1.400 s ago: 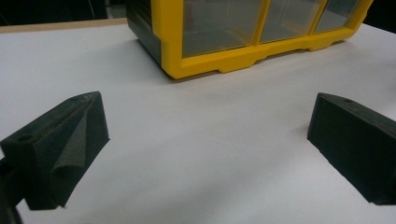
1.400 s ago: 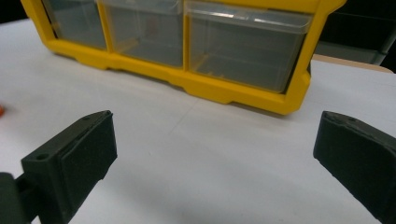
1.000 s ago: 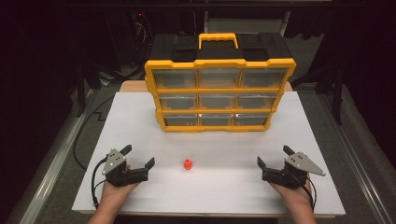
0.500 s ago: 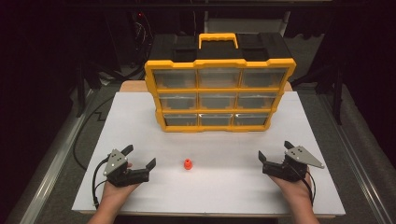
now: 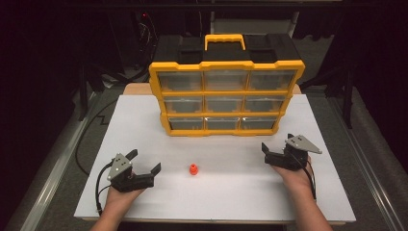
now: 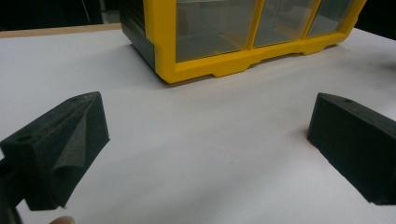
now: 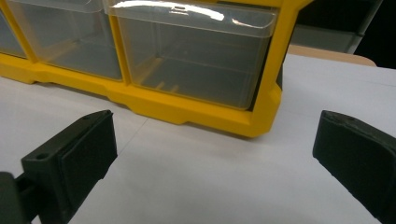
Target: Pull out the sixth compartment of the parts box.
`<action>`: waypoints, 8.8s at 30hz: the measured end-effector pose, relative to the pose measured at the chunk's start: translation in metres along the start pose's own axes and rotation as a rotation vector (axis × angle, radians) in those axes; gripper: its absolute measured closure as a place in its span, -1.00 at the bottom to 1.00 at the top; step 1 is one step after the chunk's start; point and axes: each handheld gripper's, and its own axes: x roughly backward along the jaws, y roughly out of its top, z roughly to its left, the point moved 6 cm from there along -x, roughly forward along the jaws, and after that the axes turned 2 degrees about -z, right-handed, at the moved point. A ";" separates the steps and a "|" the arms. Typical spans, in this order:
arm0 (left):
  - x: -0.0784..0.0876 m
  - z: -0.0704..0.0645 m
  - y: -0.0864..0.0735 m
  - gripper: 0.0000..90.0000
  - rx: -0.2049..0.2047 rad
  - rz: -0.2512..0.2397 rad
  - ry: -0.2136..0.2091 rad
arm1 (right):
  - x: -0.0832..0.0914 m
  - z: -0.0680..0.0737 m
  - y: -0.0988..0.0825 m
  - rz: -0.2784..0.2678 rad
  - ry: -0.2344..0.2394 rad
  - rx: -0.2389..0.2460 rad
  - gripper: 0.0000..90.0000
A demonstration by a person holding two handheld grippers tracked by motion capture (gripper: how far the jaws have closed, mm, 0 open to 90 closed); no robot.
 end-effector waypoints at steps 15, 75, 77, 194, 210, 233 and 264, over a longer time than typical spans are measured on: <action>0.000 -0.001 0.000 -0.99 -0.002 0.016 -0.008 | 0.016 -0.003 0.002 0.009 0.006 0.093 -1.00; -0.001 -0.009 -0.002 -0.99 -0.063 0.003 -0.021 | 0.020 0.043 -0.016 0.191 -0.052 0.838 -0.92; -0.001 -0.009 -0.002 -0.99 -0.064 0.002 -0.022 | 0.020 0.044 -0.016 0.185 -0.055 0.848 -0.92; 0.002 -0.007 -0.002 -1.00 -0.085 -0.017 -0.071 | -0.009 0.047 0.127 0.028 -0.455 1.319 0.46; 0.003 -0.006 -0.002 -1.00 -0.087 -0.014 -0.073 | -0.015 0.045 0.127 0.056 -0.459 1.352 0.53; 0.002 -0.005 -0.002 -1.00 -0.074 -0.010 -0.074 | -0.017 0.050 0.128 0.056 -0.492 1.430 0.75; -0.001 -0.004 -0.003 -1.00 -0.054 -0.001 -0.081 | 0.047 0.071 0.105 0.014 -0.455 1.430 0.75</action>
